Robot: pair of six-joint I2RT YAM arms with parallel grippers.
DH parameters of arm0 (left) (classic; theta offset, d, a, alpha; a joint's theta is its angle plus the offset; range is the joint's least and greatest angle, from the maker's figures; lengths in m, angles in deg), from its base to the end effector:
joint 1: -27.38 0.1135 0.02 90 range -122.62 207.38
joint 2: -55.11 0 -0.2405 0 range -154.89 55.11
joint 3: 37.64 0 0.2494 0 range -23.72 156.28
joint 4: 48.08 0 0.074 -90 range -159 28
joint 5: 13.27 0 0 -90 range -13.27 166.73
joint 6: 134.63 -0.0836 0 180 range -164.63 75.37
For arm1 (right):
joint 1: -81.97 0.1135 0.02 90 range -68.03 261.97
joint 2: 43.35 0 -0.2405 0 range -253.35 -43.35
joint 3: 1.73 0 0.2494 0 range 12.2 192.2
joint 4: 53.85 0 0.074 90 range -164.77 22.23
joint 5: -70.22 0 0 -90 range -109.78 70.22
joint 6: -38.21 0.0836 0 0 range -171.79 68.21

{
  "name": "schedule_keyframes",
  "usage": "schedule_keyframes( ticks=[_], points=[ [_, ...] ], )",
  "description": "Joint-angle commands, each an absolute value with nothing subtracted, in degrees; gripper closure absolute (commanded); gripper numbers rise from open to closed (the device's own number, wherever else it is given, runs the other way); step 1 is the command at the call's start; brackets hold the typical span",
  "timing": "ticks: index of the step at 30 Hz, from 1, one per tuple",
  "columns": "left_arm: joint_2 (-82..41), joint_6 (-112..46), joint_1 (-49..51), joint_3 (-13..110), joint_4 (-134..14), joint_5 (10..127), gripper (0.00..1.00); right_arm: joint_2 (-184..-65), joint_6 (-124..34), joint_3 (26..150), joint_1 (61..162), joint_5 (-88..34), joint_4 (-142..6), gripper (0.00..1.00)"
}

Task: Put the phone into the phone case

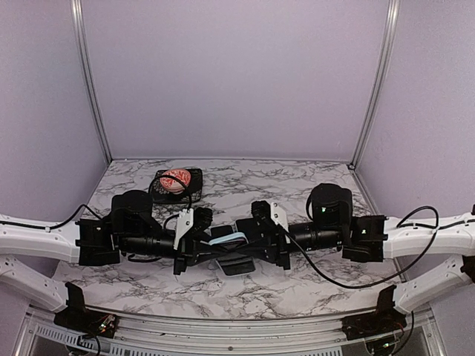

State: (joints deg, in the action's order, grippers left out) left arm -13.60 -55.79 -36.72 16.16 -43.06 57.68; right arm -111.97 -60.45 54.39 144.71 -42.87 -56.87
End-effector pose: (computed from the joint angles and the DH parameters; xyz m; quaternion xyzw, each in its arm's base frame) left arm 0.1172 -0.3038 0.2471 0.5452 0.5328 -0.3963 0.5117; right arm 0.1180 0.3006 0.2431 -0.5535 0.5628 0.4115 0.4557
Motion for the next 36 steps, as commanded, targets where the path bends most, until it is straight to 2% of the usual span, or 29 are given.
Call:
schedule_keyframes(
  ticks=[1, 4, 5, 7, 8, 9, 10, 12, 14, 15, 16, 20, 21, 22, 23, 24, 26, 28, 30, 32, 33, 36],
  points=[
    [-11.7, -55.6, -37.0, 16.1, -39.8, 56.5, 1.0, -113.6, -61.1, 59.4, 144.6, -46.0, -59.5, 1.0],
    [-11.2, -55.6, -37.0, 15.8, -39.8, 56.6, 1.0, -113.5, -61.5, 59.8, 144.6, -45.5, -61.0, 1.0],
    [-11.2, -55.7, -36.9, 15.7, -39.9, 56.7, 1.0, -113.4, -61.5, 59.7, 144.5, -44.8, -61.0, 0.97],
    [-11.3, -56.0, -37.0, 15.8, -39.9, 56.8, 1.0, -112.9, -61.0, 60.0, 144.6, -43.7, -61.2, 0.55],
    [-11.4, -56.0, -37.0, 15.8, -39.9, 56.8, 1.0, -112.7, -60.9, 60.3, 144.6, -43.4, -61.3, 0.48],
    [-11.5, -56.1, -37.0, 15.8, -40.1, 56.8, 1.0, -112.7, -60.7, 60.6, 144.5, -43.3, -61.0, 0.46],
    [-11.6, -56.1, -37.0, 15.9, -40.1, 56.7, 1.0, -112.6, -60.2, 60.7, 144.5, -43.4, -60.4, 0.47],
    [-11.8, -56.0, -36.9, 16.0, -40.0, 56.6, 1.0, -113.0, -59.8, 60.6, 144.5, -44.1, -58.9, 0.57],
    [-11.8, -56.0, -37.0, 15.9, -40.1, 56.5, 1.0, -113.7, -59.8, 60.8, 144.5, -43.9, -59.2, 0.76],
    [-11.8, -56.0, -36.9, 16.0, -40.0, 56.7, 1.0, -114.1, -59.8, 61.1, 144.6, -43.8, -59.6, 0.92],
    [-11.7, -55.9, -37.0, 16.0, -40.1, 56.7, 1.0, -114.4, -60.1, 61.3, 144.6, -43.6, -60.3, 1.0],
    [-10.7, -55.4, -37.0, 15.8, -40.1, 57.1, 1.0, -114.2, -59.9, 61.5, 144.6, -43.4, -61.2, 1.0],
    [-10.3, -54.6, -37.0, 15.9, -40.1, 57.5, 1.0, -113.9, -59.4, 61.1, 144.5, -41.6, -61.2, 0.85],
    [-9.7, -53.5, -37.0, 16.1, -40.1, 58.2, 1.0, -113.6, -59.0, 60.6, 144.5, -39.8, -61.6, 0.58],
    [-9.2, -52.0, -36.9, 16.5, -40.2, 58.9, 1.0, -113.3, -59.0, 59.8, 144.5, -38.2, -62.0, 0.43],
    [-8.6, -50.7, -36.7, 17.1, -40.1, 59.6, 1.0, -113.2, -59.2, 58.6, 144.5, -37.0, -61.9, 0.37],
    [-7.7, -49.4, -36.6, 17.7, -40.1, 58.7, 1.0, -113.5, -59.1, 56.3, 144.4, -36.0, -61.2, 0.36],
    [-7.3, -49.1, -36.6, 18.0, -40.1, 57.2, 1.0, -114.4, -58.4, 55.8, 144.5, -36.5, -60.5, 0.41],
    [-7.2, -48.9, -36.6, 18.0, -40.1, 56.3, 1.0, -115.4, -57.9, 56.1, 144.5, -37.6, -59.8, 0.56],
    [-7.3, -48.7, -36.6, 17.9, -40.2, 56.0, 1.0, -116.1, -57.8, 56.7, 144.5, -39.5, -59.4, 0.82],
    [-7.3, -48.7, -36.6, 17.9, -40.4, 55.9, 1.0, -116.3, -57.8, 57.1, 144.4, -40.2, -59.5, 1.0],
    [-7.3, -48.2, -36.6, 18.3, -40.7, 56.9, 1.0, -115.5, -56.7, 57.9, 144.1, -40.5, -60.4, 1.0]
  ],
)
